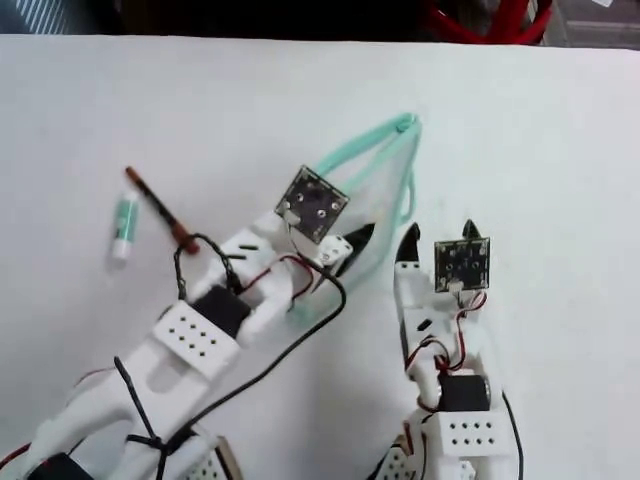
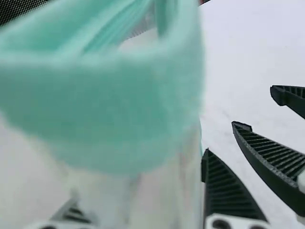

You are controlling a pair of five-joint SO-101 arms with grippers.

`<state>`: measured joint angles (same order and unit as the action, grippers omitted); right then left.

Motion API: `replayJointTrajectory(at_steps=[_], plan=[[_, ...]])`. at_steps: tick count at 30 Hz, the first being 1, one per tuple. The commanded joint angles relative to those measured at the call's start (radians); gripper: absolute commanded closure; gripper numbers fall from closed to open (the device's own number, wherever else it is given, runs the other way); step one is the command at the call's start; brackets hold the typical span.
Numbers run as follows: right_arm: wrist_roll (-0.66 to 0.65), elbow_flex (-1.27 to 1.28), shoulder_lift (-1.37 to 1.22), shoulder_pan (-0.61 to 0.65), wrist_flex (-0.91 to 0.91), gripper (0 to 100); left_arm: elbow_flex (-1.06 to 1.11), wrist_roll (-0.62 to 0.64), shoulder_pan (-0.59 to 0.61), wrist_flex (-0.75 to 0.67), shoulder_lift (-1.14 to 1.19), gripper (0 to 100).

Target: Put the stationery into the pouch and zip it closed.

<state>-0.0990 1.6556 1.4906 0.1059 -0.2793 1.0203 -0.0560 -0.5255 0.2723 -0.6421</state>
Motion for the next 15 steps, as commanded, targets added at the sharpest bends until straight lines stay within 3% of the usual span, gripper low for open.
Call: replayJointTrajectory(at_steps=[1,11,15], plan=[[-0.008,-0.009,0.012,0.007,0.018,74.4,-0.009,-0.003,-0.013,-0.006,-0.015,79],[-0.008,-0.021,0.013,-0.031,0.012,74.4,-0.003,-0.003,-0.012,-0.002,-0.015,79],[0.0,-0.181,0.004,-0.116,-0.097,74.4,-0.003,-0.003,-0.012,0.003,-0.015,79]])
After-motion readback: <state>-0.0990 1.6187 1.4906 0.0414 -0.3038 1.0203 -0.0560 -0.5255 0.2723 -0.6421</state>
